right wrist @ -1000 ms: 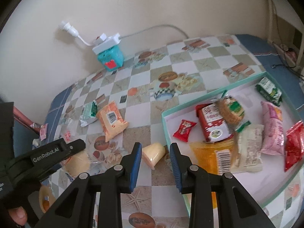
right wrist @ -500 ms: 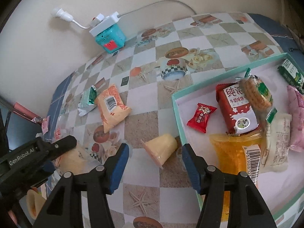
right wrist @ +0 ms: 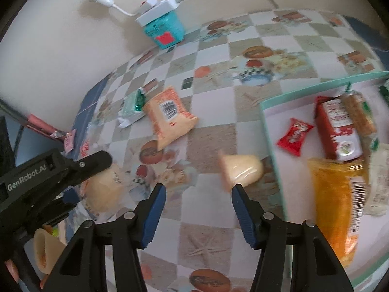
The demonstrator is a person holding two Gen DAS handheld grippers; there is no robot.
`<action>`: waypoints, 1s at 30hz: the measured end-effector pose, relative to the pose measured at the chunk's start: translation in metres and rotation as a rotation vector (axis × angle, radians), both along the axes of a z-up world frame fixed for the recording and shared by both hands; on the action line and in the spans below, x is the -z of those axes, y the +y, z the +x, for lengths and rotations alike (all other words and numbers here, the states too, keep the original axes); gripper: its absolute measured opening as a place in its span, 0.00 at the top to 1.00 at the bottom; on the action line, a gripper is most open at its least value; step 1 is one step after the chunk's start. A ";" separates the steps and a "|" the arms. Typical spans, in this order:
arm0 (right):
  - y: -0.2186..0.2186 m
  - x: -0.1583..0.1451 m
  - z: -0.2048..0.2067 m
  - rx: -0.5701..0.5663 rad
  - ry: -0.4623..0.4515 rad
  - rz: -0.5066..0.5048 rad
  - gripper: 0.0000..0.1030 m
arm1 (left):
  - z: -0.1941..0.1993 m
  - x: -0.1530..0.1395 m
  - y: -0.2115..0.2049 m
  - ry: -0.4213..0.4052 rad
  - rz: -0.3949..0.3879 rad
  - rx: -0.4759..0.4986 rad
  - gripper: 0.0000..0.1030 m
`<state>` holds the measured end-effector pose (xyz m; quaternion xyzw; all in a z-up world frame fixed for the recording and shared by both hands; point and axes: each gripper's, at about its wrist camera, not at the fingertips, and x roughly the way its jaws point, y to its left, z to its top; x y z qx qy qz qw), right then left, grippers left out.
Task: Organize snacks
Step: 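Lift both snacks and carry them over the white tray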
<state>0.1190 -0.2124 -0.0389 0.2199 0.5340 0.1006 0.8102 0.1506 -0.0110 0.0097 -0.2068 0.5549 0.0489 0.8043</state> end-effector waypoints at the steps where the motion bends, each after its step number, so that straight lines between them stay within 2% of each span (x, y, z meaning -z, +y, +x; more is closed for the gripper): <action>1: 0.002 0.001 0.001 -0.008 0.005 0.016 0.43 | 0.000 0.000 0.000 0.000 -0.001 -0.002 0.47; 5: 0.004 -0.003 -0.001 -0.012 -0.004 -0.011 0.43 | 0.000 0.000 0.002 0.002 -0.005 -0.006 0.47; 10: -0.011 -0.014 -0.003 0.042 -0.035 -0.052 0.43 | 0.000 0.000 0.002 0.003 -0.009 -0.005 0.47; 16: -0.024 -0.005 0.002 0.098 -0.014 -0.105 0.44 | 0.001 0.002 0.002 0.009 -0.011 -0.007 0.47; 21: -0.017 0.001 0.006 0.075 -0.013 -0.121 0.46 | 0.001 0.004 0.002 0.015 -0.013 -0.007 0.47; 30: -0.004 0.011 0.012 0.060 -0.012 -0.212 0.51 | 0.002 0.008 0.005 0.022 -0.019 -0.012 0.47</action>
